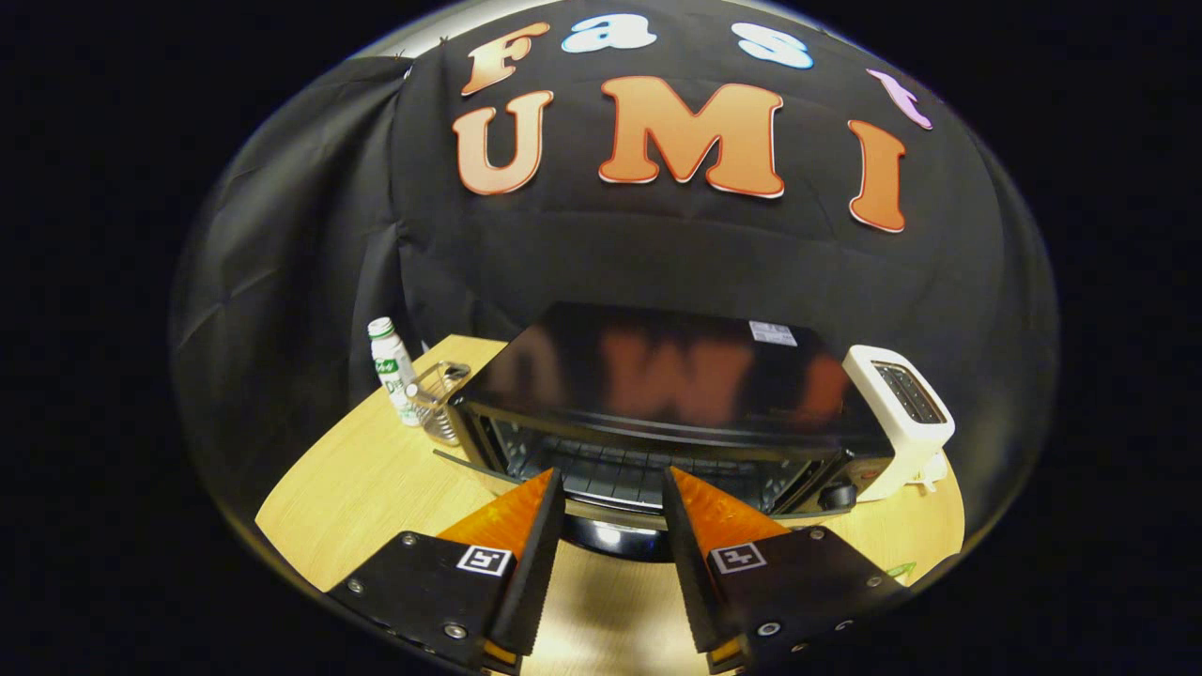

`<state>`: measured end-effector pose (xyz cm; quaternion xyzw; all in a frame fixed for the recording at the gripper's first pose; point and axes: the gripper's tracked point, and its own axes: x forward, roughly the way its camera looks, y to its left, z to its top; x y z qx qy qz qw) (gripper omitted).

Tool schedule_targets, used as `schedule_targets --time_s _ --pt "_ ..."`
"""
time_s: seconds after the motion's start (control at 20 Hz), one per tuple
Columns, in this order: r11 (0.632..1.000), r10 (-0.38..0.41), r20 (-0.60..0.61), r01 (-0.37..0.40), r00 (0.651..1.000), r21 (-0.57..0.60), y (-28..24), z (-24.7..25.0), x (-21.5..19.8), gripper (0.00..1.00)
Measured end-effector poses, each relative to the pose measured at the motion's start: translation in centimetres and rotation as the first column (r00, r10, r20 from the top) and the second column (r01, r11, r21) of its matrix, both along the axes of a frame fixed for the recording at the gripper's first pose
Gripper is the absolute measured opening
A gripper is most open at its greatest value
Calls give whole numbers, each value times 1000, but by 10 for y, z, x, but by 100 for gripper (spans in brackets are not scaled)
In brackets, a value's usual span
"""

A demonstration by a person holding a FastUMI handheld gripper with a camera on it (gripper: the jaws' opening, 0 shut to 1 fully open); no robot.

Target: Open the toaster oven, put the food inside, and close the toaster oven door.

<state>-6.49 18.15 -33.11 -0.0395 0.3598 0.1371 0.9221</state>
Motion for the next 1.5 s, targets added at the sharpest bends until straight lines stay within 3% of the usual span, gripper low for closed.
schedule_targets --time_s 0.4,0.85,1.15,1.35,1.5 --pt "991 128 -240 -133 962 -5 2 -47 -86 62" --pt "962 191 -408 -253 893 -103 2 -111 -126 63" --pt "968 190 -433 -241 881 -66 2 -113 -125 63" --pt "989 150 -425 -141 893 53 -5 -75 -121 62" --pt "992 112 -370 -82 922 95 -33 -37 -110 62"
